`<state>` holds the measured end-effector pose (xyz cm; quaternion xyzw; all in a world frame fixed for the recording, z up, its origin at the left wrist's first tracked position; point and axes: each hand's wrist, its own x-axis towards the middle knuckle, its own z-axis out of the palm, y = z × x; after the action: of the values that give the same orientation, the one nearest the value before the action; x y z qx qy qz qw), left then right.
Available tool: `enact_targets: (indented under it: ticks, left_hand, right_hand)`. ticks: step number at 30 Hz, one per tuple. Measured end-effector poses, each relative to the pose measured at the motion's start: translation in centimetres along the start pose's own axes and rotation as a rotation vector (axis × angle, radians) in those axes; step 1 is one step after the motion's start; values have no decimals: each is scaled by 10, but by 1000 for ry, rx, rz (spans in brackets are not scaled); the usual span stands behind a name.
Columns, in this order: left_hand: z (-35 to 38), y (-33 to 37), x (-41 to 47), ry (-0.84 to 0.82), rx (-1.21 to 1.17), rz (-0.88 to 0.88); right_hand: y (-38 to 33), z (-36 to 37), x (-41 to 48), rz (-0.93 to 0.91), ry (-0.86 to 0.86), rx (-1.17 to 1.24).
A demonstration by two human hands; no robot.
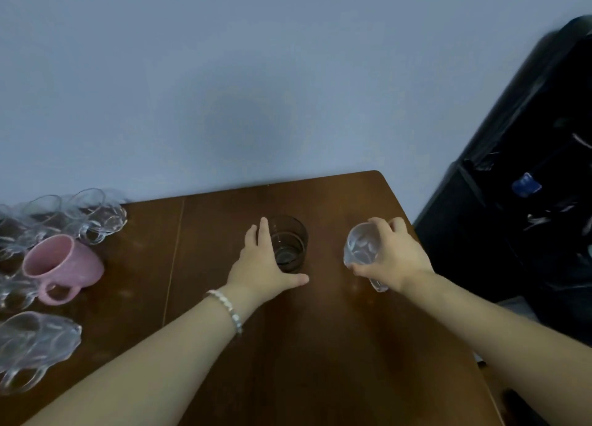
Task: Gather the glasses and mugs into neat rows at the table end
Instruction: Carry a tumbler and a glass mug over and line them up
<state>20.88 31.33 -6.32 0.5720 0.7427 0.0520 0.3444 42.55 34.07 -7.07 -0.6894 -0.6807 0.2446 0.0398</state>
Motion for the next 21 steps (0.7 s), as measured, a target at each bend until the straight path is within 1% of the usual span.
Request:
enact_targets:
  ticks: [4, 7, 12, 14, 17, 21]
  left_hand:
    - [14, 15, 14, 170, -32, -99]
    - [16, 10, 2, 233, -36, -89]
    - [11, -29, -72, 160, -65, 85]
    - [2, -55, -111, 106, -63, 117]
    - [-17, -100, -167, 72, -50, 81]
    - [-42, -176, -229, 107, -44, -14]
  right_hand:
    - [14, -12, -32, 0, -14, -41]
    - [20, -13, -55, 22, -30, -20]
    - [11, -2, -102, 47, -49, 43]
    - [-5, 6, -122, 37, -66, 46]
    - [-42, 20, -151, -14, -121, 52]
    - [-108, 47, -191, -128, -203, 16]
